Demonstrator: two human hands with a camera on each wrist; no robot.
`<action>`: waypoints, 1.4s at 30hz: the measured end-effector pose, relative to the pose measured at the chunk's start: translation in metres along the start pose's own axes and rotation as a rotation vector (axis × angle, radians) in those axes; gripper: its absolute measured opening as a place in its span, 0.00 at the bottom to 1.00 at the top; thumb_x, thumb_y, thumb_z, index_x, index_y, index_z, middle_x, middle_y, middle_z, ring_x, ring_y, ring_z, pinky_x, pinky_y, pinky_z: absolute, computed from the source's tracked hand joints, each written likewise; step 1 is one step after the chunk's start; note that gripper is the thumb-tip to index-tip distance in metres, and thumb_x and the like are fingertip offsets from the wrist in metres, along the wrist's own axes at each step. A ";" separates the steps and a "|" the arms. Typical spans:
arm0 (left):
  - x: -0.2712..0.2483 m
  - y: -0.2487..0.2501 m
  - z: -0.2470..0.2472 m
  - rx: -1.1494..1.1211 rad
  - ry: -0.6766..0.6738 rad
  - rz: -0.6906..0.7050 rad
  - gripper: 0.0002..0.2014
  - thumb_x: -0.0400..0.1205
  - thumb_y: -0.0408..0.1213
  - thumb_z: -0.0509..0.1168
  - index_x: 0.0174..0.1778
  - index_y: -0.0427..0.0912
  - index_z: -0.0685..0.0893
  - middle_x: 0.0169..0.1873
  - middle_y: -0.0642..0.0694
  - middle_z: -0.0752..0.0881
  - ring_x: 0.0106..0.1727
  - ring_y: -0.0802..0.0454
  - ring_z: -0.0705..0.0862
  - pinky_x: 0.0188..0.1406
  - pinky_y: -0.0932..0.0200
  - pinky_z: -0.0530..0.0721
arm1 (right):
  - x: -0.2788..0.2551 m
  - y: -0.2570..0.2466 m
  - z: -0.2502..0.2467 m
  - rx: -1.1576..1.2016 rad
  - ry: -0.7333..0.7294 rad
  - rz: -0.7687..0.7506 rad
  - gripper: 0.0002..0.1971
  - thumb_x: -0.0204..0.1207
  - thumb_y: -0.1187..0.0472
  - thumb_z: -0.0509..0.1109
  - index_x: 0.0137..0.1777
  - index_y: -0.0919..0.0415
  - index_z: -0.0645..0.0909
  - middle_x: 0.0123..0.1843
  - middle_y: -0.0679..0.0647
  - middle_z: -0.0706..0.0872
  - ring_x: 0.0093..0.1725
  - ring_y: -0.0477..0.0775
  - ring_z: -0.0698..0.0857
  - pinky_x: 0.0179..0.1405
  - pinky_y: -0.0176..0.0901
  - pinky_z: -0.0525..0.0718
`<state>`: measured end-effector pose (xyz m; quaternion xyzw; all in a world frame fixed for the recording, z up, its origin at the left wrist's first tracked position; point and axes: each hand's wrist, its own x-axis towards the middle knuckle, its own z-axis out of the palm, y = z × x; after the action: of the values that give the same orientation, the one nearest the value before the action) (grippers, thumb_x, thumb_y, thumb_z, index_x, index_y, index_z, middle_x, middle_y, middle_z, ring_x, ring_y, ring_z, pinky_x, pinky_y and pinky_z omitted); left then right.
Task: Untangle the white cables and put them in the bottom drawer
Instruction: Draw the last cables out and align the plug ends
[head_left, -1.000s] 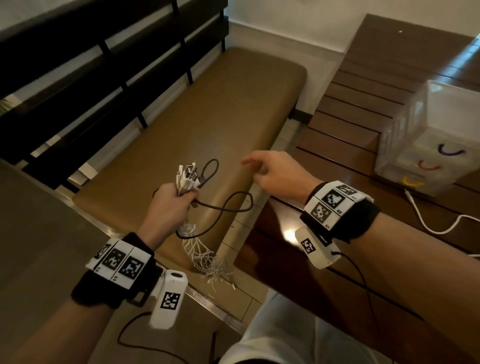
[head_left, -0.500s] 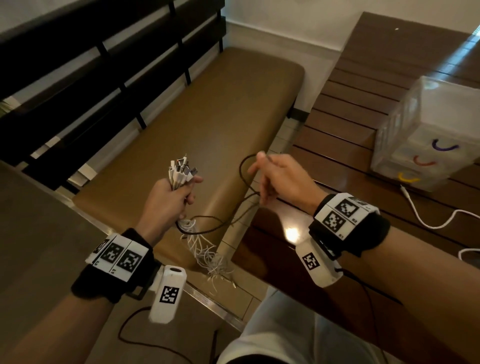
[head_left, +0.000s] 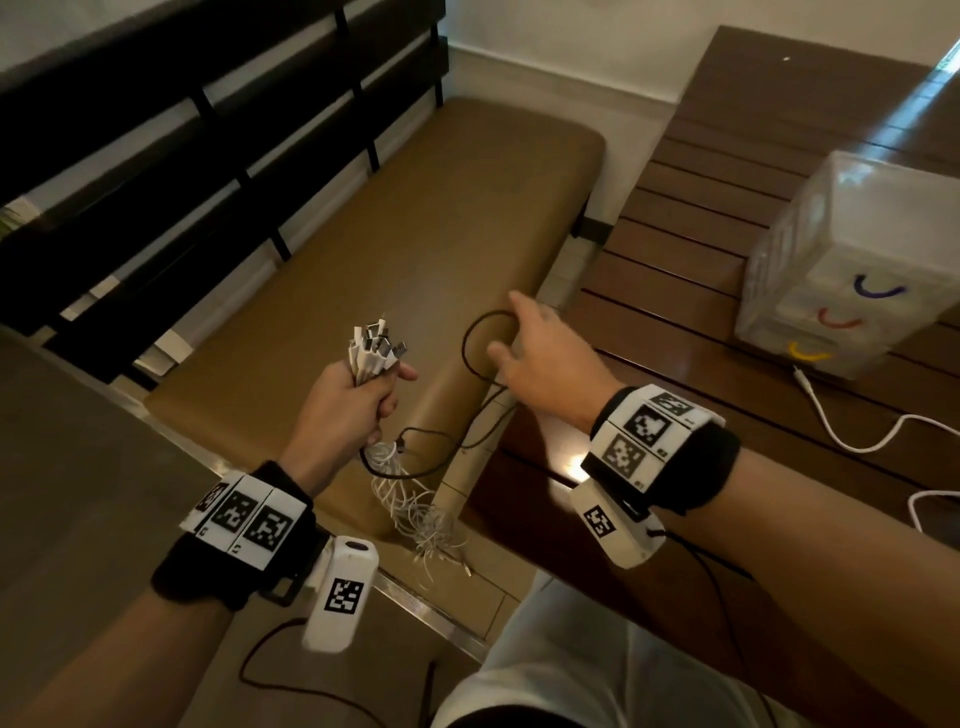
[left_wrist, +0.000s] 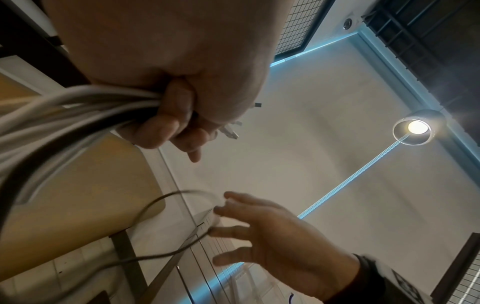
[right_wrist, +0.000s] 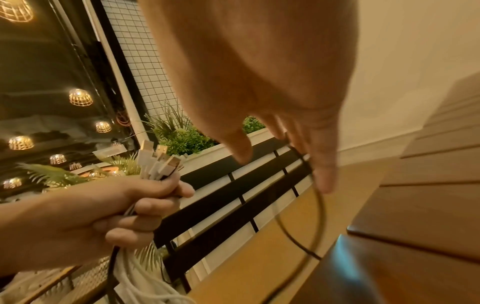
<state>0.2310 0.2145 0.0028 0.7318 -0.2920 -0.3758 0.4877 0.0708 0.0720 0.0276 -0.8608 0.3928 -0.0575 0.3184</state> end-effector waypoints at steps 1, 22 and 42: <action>-0.001 0.001 0.000 -0.005 -0.009 0.004 0.12 0.89 0.38 0.57 0.48 0.42 0.86 0.23 0.51 0.73 0.22 0.55 0.65 0.21 0.60 0.65 | -0.001 0.000 0.004 -0.078 -0.074 0.035 0.29 0.85 0.53 0.62 0.83 0.57 0.60 0.82 0.59 0.65 0.74 0.59 0.76 0.70 0.50 0.77; -0.010 0.037 0.068 0.063 -0.245 0.299 0.15 0.88 0.39 0.58 0.42 0.48 0.87 0.23 0.51 0.72 0.23 0.55 0.68 0.27 0.54 0.68 | -0.033 0.060 -0.070 -0.393 -0.305 0.035 0.10 0.82 0.52 0.67 0.60 0.49 0.85 0.56 0.48 0.87 0.56 0.52 0.85 0.55 0.46 0.83; -0.049 0.060 0.246 0.479 -0.434 0.426 0.13 0.82 0.35 0.61 0.39 0.53 0.89 0.26 0.51 0.84 0.29 0.57 0.80 0.32 0.56 0.77 | -0.146 0.192 -0.099 -0.543 -0.399 0.461 0.17 0.77 0.54 0.74 0.60 0.65 0.82 0.58 0.60 0.85 0.60 0.62 0.85 0.44 0.46 0.77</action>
<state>-0.0046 0.1102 0.0123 0.6512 -0.6136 -0.3334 0.2971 -0.1866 0.0324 0.0138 -0.7971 0.5070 0.2895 0.1542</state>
